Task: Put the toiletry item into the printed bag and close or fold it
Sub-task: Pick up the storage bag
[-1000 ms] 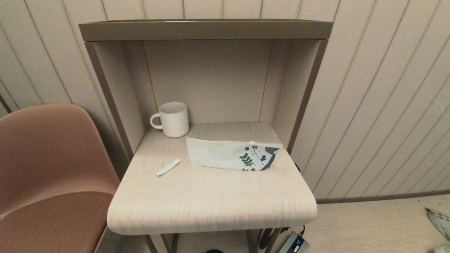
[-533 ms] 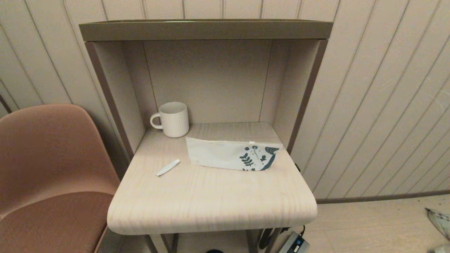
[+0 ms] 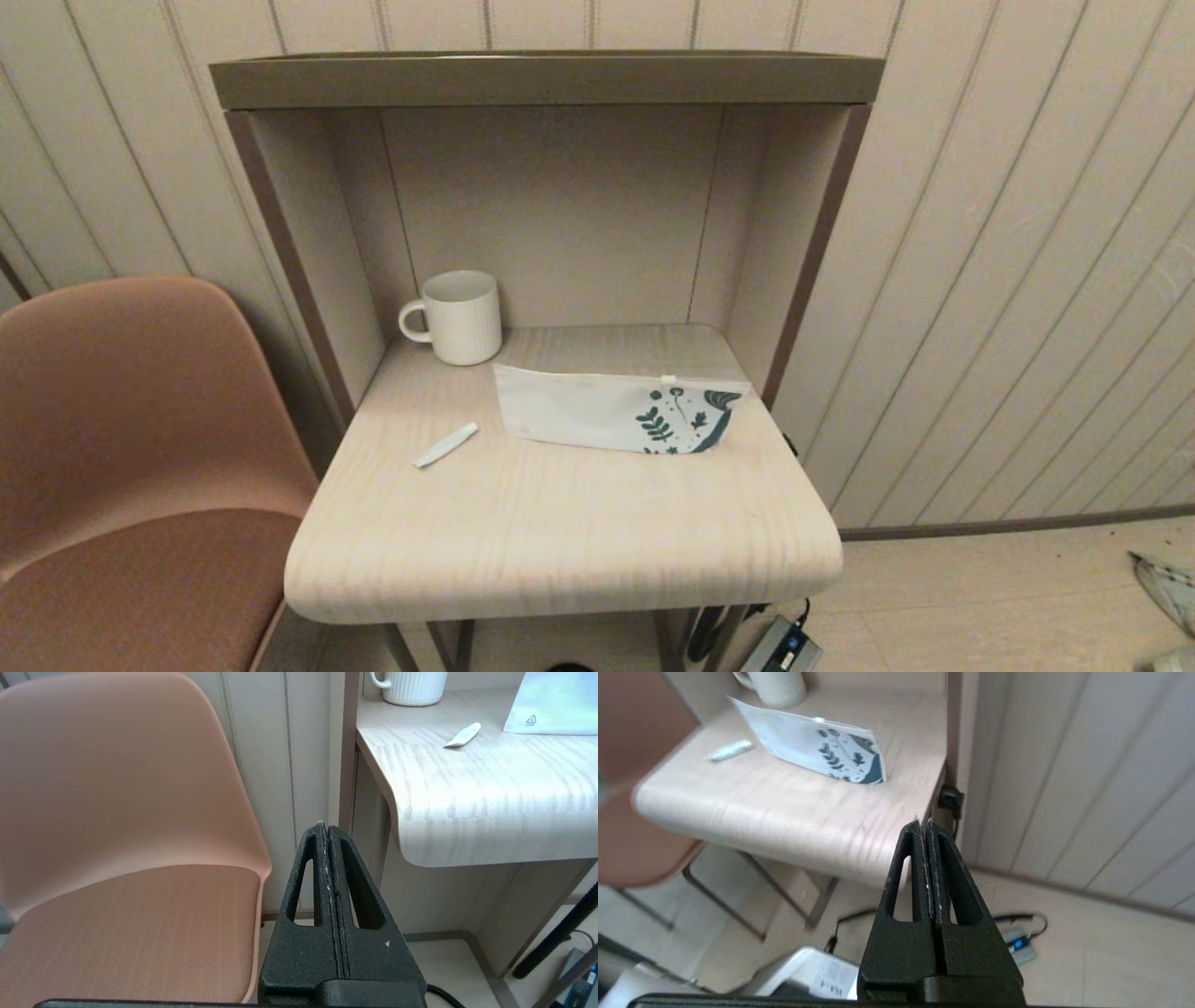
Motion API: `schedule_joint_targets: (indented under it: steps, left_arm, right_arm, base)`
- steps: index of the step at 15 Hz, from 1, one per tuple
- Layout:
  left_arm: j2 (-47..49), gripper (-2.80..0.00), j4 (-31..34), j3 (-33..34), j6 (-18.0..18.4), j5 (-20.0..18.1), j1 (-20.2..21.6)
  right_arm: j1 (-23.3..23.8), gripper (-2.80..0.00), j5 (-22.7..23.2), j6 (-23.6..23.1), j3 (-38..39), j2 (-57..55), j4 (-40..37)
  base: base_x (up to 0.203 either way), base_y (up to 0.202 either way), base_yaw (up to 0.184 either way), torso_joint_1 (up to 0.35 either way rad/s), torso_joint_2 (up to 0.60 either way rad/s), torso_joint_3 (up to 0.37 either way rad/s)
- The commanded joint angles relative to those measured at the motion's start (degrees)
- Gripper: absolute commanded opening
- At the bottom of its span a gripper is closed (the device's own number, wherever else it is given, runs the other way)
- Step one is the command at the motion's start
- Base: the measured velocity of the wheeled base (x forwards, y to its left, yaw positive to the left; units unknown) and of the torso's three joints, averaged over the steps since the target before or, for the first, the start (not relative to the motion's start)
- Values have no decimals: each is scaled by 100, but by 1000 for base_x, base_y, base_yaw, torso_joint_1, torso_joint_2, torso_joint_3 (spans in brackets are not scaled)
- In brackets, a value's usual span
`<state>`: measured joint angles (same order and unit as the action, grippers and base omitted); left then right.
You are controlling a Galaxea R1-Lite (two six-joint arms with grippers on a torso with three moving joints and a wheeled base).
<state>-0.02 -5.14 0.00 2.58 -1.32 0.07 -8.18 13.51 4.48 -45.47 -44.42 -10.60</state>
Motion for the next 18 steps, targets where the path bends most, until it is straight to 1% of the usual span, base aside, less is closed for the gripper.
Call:
schedule_joint_targets:
  steps: [1,3,4,6,7,8,9,10,11,14,16,18]
  left_arm:
    - [2,-280,-4,0,-2,0,1]
    - [2,-280,-4,0,5,0,1]
    - [2,-280,-4,0,2,0,1]
    - [2,-280,-4,0,5,0,1]
    - [2,-280,-4,0,5,0,1]
    - [2,-280,-4,0,5,0,1]
    - [2,-280,-4,0,5,0,1]
    - [2,-280,-4,0,1,0,1]
    - [2,-280,-4,0,5,0,1]
    - [2,-280,-4,0,-2,1,1]
    - [2,-280,-4,0,5,0,1]
    - [2,-280,-4,0,5,6,1]
  right_arm:
    - [121,-280,91,-52,-45,-1796,761]
    - [484,-280,452,-150,126,-2534,2029]
    - [582,-280,645,-189,265,-2723,2279]
    - [576,-280,771,-191,488,-2971,2389]
    - [589,-280,956,-186,568,-3016,2392]
    - [612,-280,1308,-225,642,-3123,2435]
    - [643,0,1709,-298,659,-3177,2491]
    - [641,0,2174,-402,635,-3196,2498]
    - [611,0,2468,-569,590,-3296,2517]
    - [585,0,2984,-1148,328,-3834,2503]
    - [522,0,3154,-1306,107,-4142,2523]
    - [434,0,3219,-1404,-159,-4499,2532]
  base:
    - [0,0,0,0,0,0]
    - [0,0,0,0,0,0]
    - [0,0,0,0,0,0]
    - [0,0,0,0,0,0]
    - [0,0,0,0,0,0]
    - [0,0,0,0,0,0]
    - [0,0,0,0,0,0]
    - [0,0,0,0,0,0]
    - [0,0,0,0,0,0]
    - [0,0,0,0,0,0]
    - [0,0,0,0,0,0]
    - [0,0,0,0,0,0]
